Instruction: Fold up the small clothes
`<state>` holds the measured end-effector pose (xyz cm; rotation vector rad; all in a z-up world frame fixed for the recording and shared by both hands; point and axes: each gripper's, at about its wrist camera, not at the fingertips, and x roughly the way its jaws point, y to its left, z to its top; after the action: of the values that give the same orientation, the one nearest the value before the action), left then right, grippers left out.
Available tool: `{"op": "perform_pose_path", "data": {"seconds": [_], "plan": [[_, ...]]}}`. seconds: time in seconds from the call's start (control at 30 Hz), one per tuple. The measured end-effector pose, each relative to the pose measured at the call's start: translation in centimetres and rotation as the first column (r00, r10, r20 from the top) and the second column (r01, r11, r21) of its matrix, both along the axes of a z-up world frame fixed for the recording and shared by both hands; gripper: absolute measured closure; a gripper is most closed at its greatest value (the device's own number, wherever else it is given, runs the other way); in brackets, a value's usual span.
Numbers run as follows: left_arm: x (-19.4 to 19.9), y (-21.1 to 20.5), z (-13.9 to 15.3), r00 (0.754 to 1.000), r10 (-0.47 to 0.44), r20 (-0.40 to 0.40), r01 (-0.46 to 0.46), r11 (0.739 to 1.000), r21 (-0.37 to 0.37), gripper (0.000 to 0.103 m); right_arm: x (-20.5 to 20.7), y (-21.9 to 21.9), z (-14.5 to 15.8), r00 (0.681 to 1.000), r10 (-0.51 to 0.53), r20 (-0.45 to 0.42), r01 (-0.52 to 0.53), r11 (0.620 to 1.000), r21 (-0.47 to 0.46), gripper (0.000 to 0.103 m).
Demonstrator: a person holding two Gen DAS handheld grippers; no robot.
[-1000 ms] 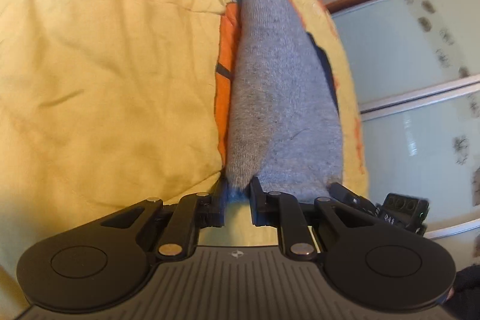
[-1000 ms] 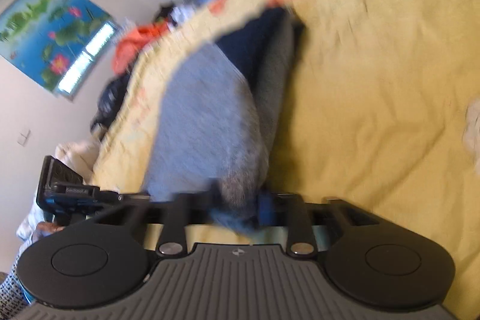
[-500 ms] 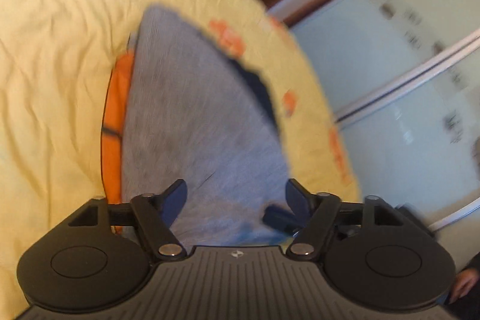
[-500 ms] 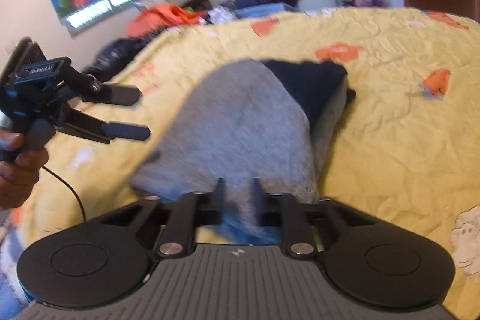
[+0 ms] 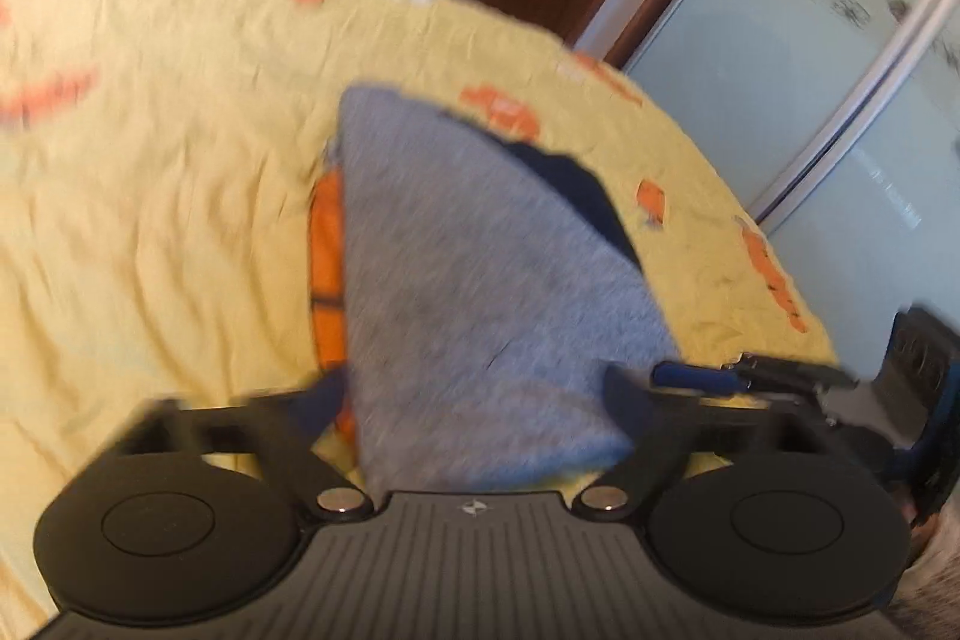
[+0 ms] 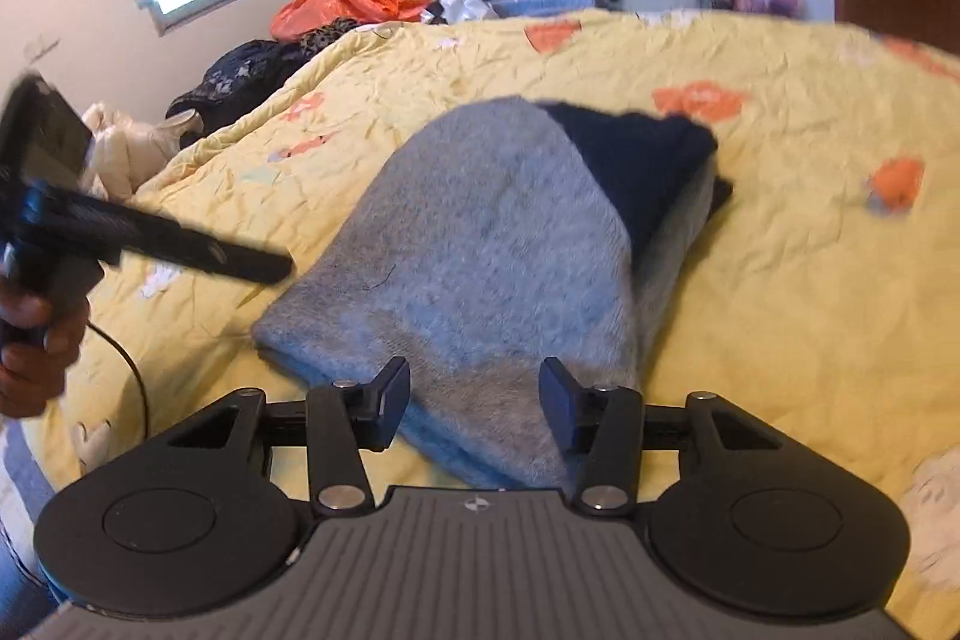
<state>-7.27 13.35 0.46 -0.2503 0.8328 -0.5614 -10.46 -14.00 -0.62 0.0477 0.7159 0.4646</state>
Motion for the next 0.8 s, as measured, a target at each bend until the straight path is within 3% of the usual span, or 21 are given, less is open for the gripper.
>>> {"op": "perform_pose_path", "data": {"seconds": [0.1,0.17,0.27,0.33,0.4,0.5,0.53,0.57,0.67,0.73,0.8], "plan": [[0.2,-2.5,0.1,0.998,0.018,0.059,-0.024,0.993,0.113,0.007,2.3,0.4,1.1,0.997,-0.029,0.066,0.033,0.998,-0.057,0.053],[1.8,-2.8,0.8,0.994,0.056,0.089,-0.064,0.994,0.089,0.007,4.4,0.8,1.5,0.991,-0.081,0.108,0.091,0.991,-0.094,0.056],[5.5,-3.4,2.0,0.980,0.120,0.157,-0.131,0.989,0.065,0.007,7.9,1.1,1.0,0.983,-0.152,0.106,0.159,0.985,-0.068,0.059],[9.0,-4.2,1.6,0.985,0.127,0.120,-0.132,0.991,0.031,0.007,9.7,1.4,0.1,0.977,-0.188,0.098,0.195,0.979,-0.062,0.066],[11.8,-5.0,0.2,0.990,0.119,0.071,-0.119,0.993,0.006,0.007,11.0,1.7,-1.0,0.978,-0.194,0.082,0.201,0.977,-0.078,0.067],[13.9,-6.9,-2.7,0.992,0.112,0.066,-0.122,0.978,0.170,0.007,11.5,1.6,-1.9,0.975,-0.196,0.101,0.209,0.969,-0.132,0.067],[14.2,-6.8,-4.0,0.994,0.104,0.043,-0.110,0.976,0.188,0.005,11.6,1.6,-2.0,0.975,-0.195,0.104,0.208,0.969,-0.136,0.065],[13.6,-6.5,-4.1,0.991,0.100,0.086,-0.114,0.978,0.174,0.004,11.5,1.6,-2.0,0.976,-0.190,0.105,0.204,0.968,-0.145,0.064],[11.6,-5.1,-3.0,0.987,0.149,0.067,-0.158,0.975,0.155,0.006,9.9,1.9,-0.8,0.973,-0.208,0.099,0.222,0.963,-0.155,0.062],[8.3,-4.8,-1.7,0.979,0.132,0.157,-0.161,0.969,0.189,0.005,7.4,1.5,-0.1,0.968,-0.232,0.099,0.243,0.963,-0.115,0.056],[5.8,-4.8,-1.7,0.979,0.126,0.159,-0.159,0.964,0.214,0.005,5.1,1.3,-0.3,0.963,-0.252,0.091,0.259,0.963,-0.070,0.051]]}}
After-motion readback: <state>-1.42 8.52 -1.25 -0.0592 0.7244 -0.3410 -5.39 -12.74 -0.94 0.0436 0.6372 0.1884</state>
